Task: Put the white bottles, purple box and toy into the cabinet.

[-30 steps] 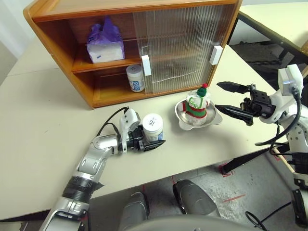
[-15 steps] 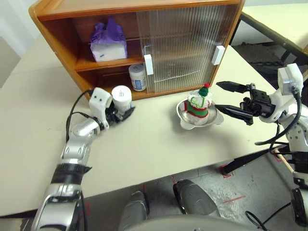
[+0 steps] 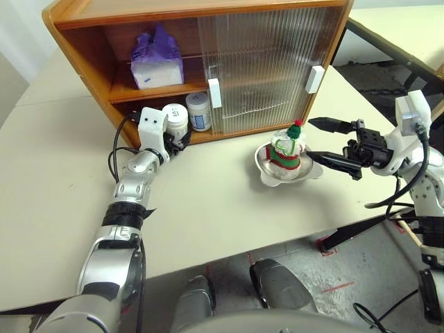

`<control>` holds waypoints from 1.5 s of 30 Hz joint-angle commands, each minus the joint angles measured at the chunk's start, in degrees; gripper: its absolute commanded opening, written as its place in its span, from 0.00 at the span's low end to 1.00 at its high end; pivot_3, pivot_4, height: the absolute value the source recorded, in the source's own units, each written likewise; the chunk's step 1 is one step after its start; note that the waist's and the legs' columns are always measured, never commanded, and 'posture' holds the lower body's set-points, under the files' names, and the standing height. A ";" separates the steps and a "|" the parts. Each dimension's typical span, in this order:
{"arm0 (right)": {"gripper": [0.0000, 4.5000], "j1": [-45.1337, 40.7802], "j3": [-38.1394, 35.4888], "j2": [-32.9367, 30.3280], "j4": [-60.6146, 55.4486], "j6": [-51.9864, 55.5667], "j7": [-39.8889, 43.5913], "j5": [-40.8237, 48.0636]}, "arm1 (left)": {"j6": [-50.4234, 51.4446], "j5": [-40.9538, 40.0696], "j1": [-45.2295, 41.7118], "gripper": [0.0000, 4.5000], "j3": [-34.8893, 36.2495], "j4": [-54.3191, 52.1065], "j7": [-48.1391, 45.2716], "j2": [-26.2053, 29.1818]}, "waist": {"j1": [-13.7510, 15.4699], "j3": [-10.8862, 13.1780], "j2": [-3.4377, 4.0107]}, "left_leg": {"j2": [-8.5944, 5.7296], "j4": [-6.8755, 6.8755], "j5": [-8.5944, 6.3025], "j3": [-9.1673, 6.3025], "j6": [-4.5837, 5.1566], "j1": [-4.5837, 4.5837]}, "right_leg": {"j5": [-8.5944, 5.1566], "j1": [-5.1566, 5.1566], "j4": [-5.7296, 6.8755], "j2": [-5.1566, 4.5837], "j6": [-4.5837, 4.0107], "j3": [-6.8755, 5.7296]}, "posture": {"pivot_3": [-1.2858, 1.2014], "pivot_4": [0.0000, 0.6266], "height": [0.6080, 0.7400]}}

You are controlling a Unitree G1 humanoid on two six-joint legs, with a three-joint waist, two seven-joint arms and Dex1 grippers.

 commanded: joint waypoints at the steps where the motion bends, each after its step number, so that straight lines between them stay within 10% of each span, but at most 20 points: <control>1: 1.00 -0.29 -0.10 -0.27 -0.34 0.26 0.05 -0.10 | -1.71 0.16 -2.45 0.71 1.41 4.81 2.37 -0.47 | -0.01 0.00 -0.01 | -0.05 0.02 0.05 0.00 0.06 0.01 | 0.03 0.04 0.00 -0.05 0.05 0.00 | 0.38 0.14 1.00; 30: 1.00 1.19 -0.72 -0.69 -1.20 0.42 -0.19 0.18 | -8.42 -0.76 -16.83 0.71 4.69 27.94 6.13 -2.87 | -0.33 0.18 -0.25 | -0.91 0.01 0.30 -0.12 0.24 -0.04 | 0.10 0.08 -0.04 -0.25 0.30 -0.03 | 0.37 0.16 1.00; 34: 1.00 1.24 -0.80 -0.84 -1.21 0.52 -0.22 0.18 | -8.30 -0.96 -16.90 0.99 4.92 28.30 6.16 -2.79 | -0.35 0.18 -0.25 | -0.92 0.01 0.32 -0.11 0.24 -0.05 | 0.10 0.08 -0.04 -0.24 0.30 -0.04 | 0.37 0.16 1.00; 45: 1.00 0.75 -0.48 -0.64 -0.88 0.50 -0.32 0.05 | -8.54 -2.06 -15.11 0.99 5.32 26.62 5.33 -2.44 | -0.40 0.22 -0.26 | -0.94 0.00 0.32 -0.09 0.22 -0.05 | 0.10 0.08 -0.04 -0.22 0.30 -0.08 | 0.38 0.16 1.00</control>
